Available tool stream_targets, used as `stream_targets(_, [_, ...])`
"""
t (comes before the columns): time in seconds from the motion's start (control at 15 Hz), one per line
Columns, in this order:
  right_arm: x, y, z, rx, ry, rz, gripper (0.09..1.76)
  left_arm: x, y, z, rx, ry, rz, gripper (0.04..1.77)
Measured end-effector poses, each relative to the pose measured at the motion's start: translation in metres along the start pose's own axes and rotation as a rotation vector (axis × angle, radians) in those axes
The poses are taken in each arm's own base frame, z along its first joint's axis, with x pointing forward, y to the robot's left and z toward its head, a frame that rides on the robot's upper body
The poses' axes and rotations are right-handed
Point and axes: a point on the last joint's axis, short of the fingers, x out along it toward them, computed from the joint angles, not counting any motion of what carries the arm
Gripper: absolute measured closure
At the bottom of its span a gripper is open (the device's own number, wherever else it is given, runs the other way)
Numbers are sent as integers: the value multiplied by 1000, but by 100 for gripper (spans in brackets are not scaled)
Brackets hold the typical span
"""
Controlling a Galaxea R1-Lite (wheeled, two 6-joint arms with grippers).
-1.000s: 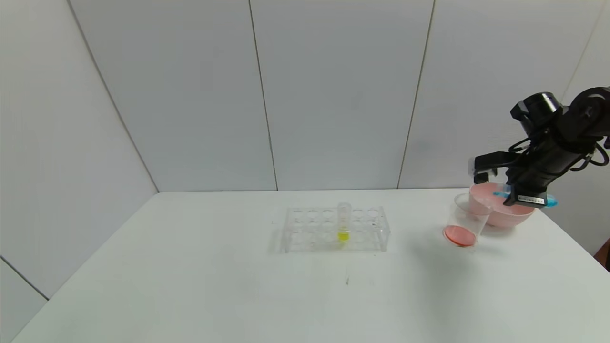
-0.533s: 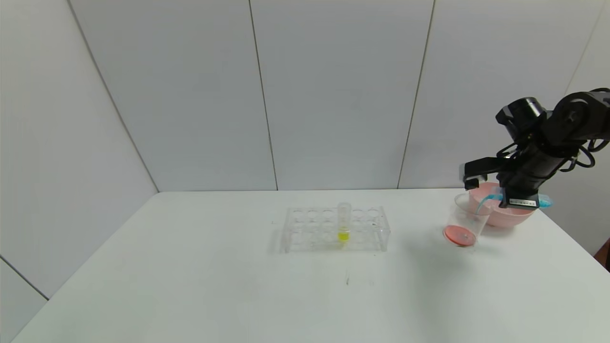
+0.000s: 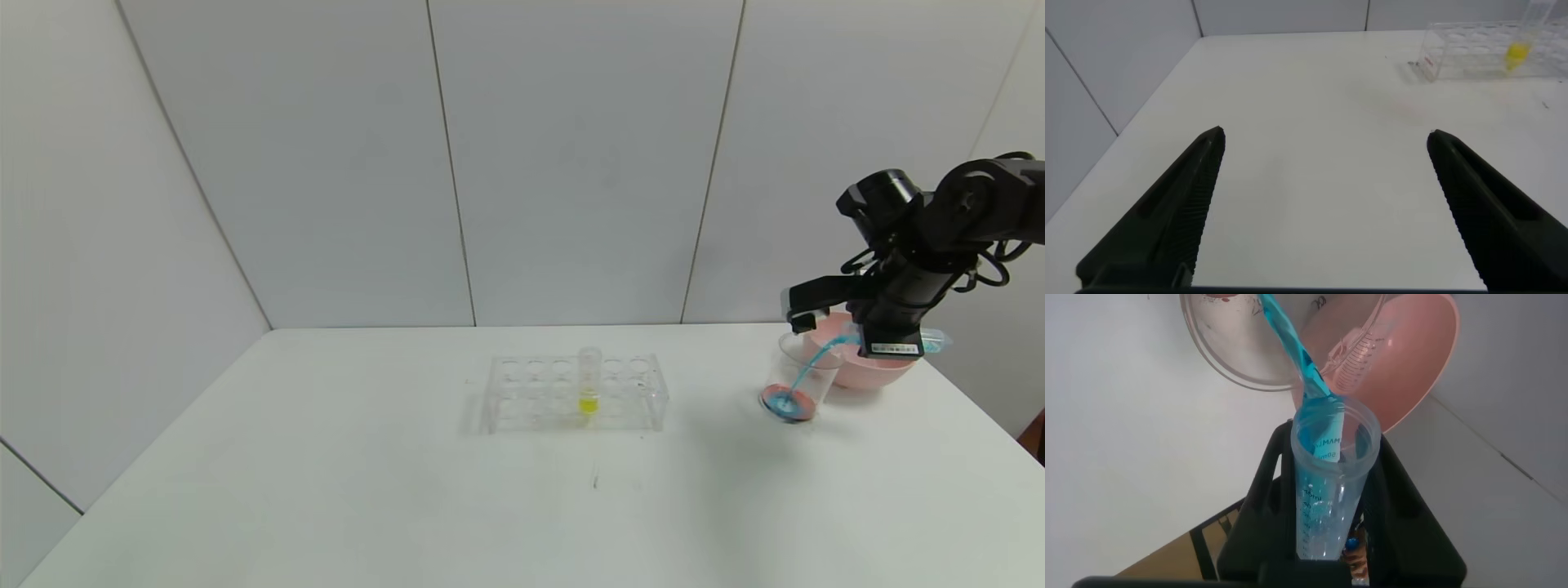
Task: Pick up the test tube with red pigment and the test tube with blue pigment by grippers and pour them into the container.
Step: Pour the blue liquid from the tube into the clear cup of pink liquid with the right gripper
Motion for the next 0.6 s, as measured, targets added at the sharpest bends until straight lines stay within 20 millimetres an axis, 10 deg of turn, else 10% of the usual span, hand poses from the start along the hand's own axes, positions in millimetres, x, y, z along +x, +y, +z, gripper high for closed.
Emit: stream_targets(0.6, [-11, -1, 6, -104, 85, -70, 132, 0, 0, 0, 0, 1, 0, 5])
